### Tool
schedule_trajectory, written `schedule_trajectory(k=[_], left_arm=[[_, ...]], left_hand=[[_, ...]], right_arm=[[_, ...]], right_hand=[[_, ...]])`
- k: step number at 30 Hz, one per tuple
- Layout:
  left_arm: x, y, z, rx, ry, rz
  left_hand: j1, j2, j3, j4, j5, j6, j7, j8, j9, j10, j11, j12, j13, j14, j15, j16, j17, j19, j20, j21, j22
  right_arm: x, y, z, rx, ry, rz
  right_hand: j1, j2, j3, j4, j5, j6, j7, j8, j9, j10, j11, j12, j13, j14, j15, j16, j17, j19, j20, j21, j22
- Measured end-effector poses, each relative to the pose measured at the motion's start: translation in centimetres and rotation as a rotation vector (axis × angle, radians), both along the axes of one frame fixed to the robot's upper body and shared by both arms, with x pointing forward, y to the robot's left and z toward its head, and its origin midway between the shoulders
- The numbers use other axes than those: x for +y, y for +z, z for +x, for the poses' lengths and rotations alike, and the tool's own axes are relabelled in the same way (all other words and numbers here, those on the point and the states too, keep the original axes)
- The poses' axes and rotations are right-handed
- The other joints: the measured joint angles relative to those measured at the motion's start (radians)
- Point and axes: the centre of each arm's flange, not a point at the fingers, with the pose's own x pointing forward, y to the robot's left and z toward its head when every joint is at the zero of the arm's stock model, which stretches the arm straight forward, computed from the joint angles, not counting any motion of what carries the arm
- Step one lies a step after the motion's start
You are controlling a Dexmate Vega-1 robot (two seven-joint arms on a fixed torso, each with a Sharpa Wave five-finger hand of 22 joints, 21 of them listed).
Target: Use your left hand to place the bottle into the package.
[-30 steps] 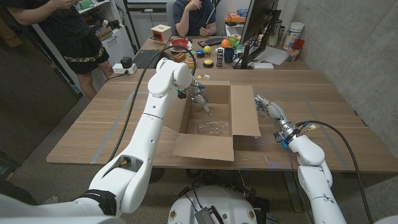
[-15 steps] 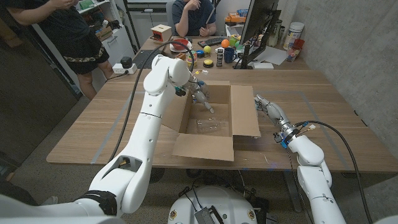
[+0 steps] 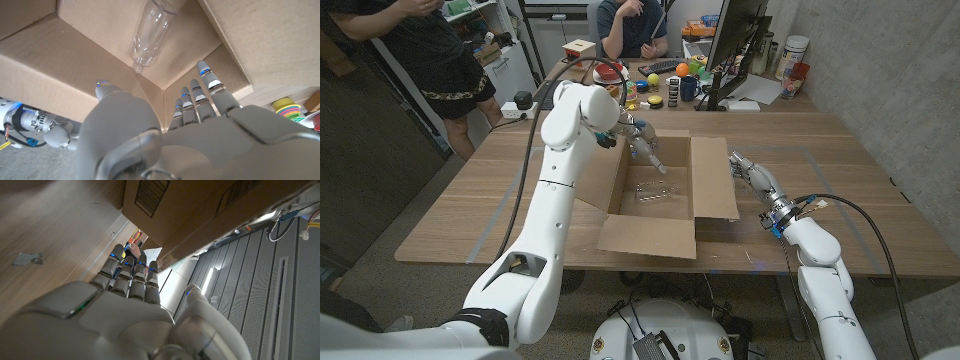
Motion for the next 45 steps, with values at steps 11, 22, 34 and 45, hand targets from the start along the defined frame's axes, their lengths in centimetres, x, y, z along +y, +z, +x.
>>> schedule_trajectory(k=[11, 22, 34, 45], left_arm=[[0.5, 1.2, -1.5, -0.030, -0.037, -0.060], [0.9, 2.2, -2.8, -0.057, -0.066, -0.110], [1.5, 3.5, -4.1, -0.092, -0.098, -0.174], [2.4, 4.7, -5.3, -0.134, -0.145, -0.259]], left_hand=[[0.005, 0.005, 0.000, 0.000, 0.000, 0.000, 0.000, 0.000, 0.000, 0.000, 0.000, 0.000, 0.000, 0.000, 0.000, 0.000, 0.000, 0.000, 0.000, 0.000, 0.000], [0.006, 0.006, 0.000, 0.000, 0.000, 0.000, 0.000, 0.000, -0.005, 0.000, 0.000, 0.000, 0.000, 0.005, -0.005, 0.000, 0.000, 0.004, 0.004, 0.000, 0.000], [0.011, 0.010, 0.000, 0.000, 0.000, 0.002, 0.002, 0.000, -0.005, 0.007, -0.007, 0.000, 0.000, 0.005, -0.005, 0.000, 0.000, 0.008, 0.000, 0.000, -0.001], [0.015, 0.015, 0.000, 0.000, -0.007, 0.002, 0.002, 0.000, -0.005, 0.007, -0.007, 0.000, 0.000, 0.005, -0.005, 0.000, 0.000, 0.008, 0.000, 0.000, -0.003]], right_arm=[[0.0, 0.0, -0.1, -0.004, 0.000, -0.001], [0.0, -0.1, -0.3, -0.006, 0.000, -0.001], [-0.1, -0.1, -0.5, -0.009, -0.002, -0.001], [-0.1, 0.0, -0.5, -0.011, -0.003, -0.002]], right_hand=[[0.000, 0.000, 0.000, 0.000, 0.000, 0.000, 0.000, 0.000, 0.000, 0.000, 0.000, 0.000, 0.000, 0.000, 0.000, 0.000, -0.002, 0.000, 0.000, -0.003, 0.000], [0.000, 0.000, 0.000, 0.000, 0.000, 0.000, 0.000, 0.000, 0.000, 0.000, 0.000, 0.000, 0.000, 0.000, 0.000, 0.000, -0.002, 0.000, 0.000, -0.009, 0.000], [0.000, 0.000, 0.000, 0.000, 0.000, 0.000, 0.000, 0.000, 0.000, 0.000, 0.000, 0.000, 0.000, 0.000, 0.000, 0.000, -0.002, 0.003, -0.004, -0.011, 0.000], [0.000, 0.000, 0.000, 0.000, 0.000, 0.000, 0.000, 0.000, 0.000, 0.000, 0.000, 0.000, 0.000, 0.000, 0.000, 0.000, -0.002, 0.003, -0.004, -0.011, 0.000]])
